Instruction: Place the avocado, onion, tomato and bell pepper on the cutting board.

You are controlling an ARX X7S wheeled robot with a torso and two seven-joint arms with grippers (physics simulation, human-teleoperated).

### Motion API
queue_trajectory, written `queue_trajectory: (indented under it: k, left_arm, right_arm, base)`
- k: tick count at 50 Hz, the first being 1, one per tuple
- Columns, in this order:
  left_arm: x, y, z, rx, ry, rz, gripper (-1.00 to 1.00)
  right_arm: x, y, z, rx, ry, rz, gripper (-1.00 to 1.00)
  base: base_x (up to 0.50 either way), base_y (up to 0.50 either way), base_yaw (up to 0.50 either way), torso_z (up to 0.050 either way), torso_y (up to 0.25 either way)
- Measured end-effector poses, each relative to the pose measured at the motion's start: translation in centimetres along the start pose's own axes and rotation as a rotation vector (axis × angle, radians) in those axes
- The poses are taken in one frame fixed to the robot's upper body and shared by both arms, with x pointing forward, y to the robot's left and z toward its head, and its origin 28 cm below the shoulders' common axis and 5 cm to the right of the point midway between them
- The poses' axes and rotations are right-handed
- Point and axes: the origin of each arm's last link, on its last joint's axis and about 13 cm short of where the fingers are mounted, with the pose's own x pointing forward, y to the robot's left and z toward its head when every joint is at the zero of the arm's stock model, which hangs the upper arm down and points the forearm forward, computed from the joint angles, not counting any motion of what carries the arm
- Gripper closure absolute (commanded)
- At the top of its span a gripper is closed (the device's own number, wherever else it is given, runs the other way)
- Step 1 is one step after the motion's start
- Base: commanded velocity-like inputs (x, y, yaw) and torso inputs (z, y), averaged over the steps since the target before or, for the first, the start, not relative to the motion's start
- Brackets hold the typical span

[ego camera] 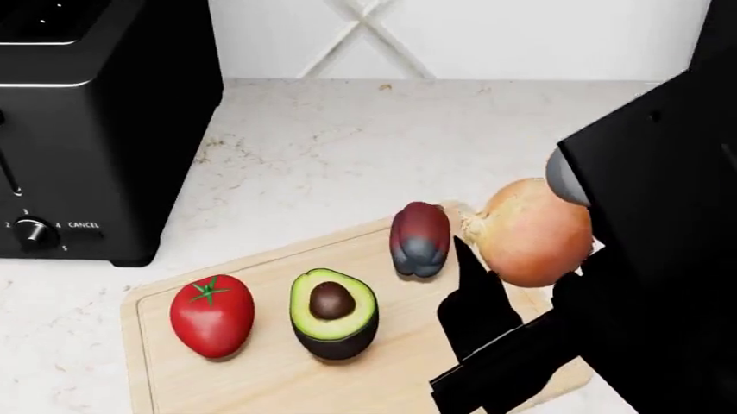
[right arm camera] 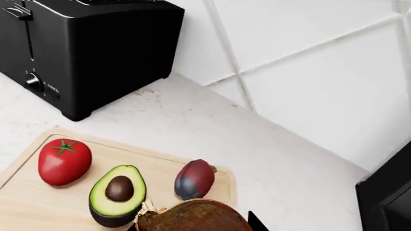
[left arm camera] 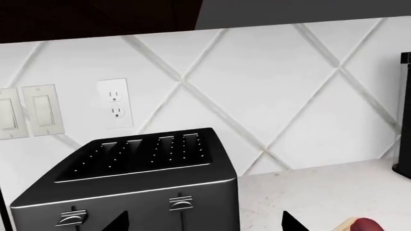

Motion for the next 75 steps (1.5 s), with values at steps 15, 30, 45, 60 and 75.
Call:
queue_trajectory:
  k: [15,30,45,60,75]
  left_arm:
    - [0.3,0.0,-0.1,0.000,0.008,0.000,-1.00]
    - [0.3,0.0,-0.2,0.000,0.011,0.000,-1.00]
    - [0.2,0.0,-0.3,0.000,0.011,0.002,-1.00]
    - [0.1,0.1,-0.3,0.000,0.011,0.005,-1.00]
    - [0.1,0.2,-0.5,0.000,0.014,0.007,-1.00]
  right_arm:
    - [1.9,-1.8,0.8,-0.025,0.131,0.092,1.00]
    - [3.3,-2.2,1.0,-0.069,0.219,0.162,1.00]
    - [4.9,-1.7,0.3,-0.087,0.263,0.198,1.00]
    - [6.8,-1.3,-0.6,-0.099,0.292,0.222,1.00]
    - [7.9,-1.0,-1.6,-0.105,0.326,0.235,1.00]
  base:
    - [0.00,0.00,0.00,0.000,0.000]
    - [0.00,0.00,0.00,0.000,0.001]
    - [0.00,0.00,0.00,0.000,0.000]
    - [0.00,0.00,0.00,0.000,0.000]
    - [0.00,0.00,0.00,0.000,0.000]
